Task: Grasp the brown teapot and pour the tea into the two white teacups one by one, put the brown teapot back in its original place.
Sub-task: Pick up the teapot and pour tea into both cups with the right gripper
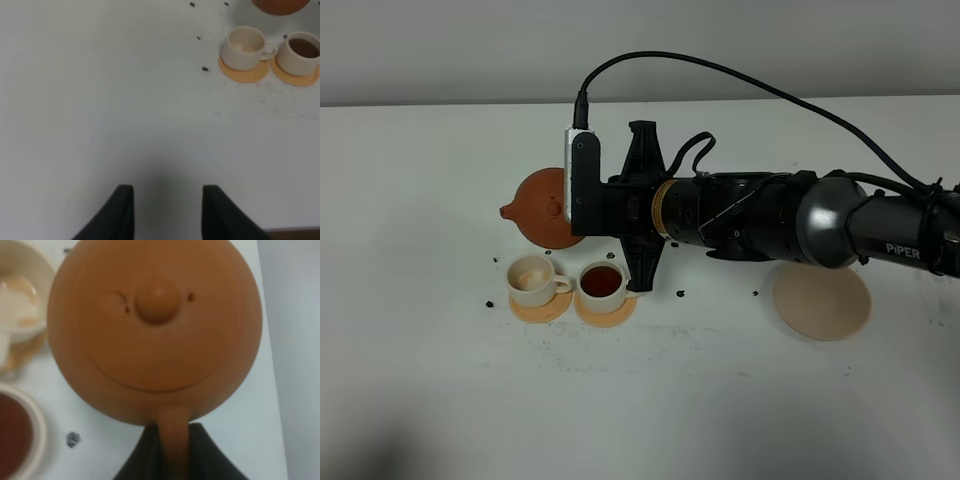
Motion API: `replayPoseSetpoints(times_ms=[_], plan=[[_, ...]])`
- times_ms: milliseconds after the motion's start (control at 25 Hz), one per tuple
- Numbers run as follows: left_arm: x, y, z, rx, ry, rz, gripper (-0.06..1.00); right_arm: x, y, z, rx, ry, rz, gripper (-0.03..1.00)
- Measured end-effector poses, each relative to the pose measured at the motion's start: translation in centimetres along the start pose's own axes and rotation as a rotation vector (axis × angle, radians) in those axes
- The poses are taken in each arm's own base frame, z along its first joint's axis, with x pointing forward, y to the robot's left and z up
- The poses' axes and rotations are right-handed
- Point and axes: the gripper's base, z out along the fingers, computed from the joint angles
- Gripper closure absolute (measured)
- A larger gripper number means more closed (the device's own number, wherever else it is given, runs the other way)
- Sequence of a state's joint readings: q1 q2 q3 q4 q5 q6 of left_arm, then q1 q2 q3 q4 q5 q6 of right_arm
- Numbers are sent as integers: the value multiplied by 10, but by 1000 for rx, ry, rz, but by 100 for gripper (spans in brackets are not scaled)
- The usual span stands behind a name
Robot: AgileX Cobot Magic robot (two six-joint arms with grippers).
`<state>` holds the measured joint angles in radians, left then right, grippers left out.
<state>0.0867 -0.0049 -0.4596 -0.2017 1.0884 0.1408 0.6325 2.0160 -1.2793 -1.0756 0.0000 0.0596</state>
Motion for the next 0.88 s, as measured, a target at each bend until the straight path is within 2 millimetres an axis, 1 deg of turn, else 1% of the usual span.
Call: replayPoseSetpoints(times_ms=[200, 360, 520, 880], plan=[[0, 0, 0, 0, 0, 0, 63, 8, -5, 0, 7, 10, -71, 88], [0, 0, 0, 0, 0, 0, 63, 9, -2, 3, -3, 8, -131, 88], [0, 0, 0, 0, 0, 0, 63, 11, 3, 8, -20, 7, -147, 88], [0, 0, 0, 0, 1, 0, 63, 12, 5, 10, -29, 3, -230, 88]])
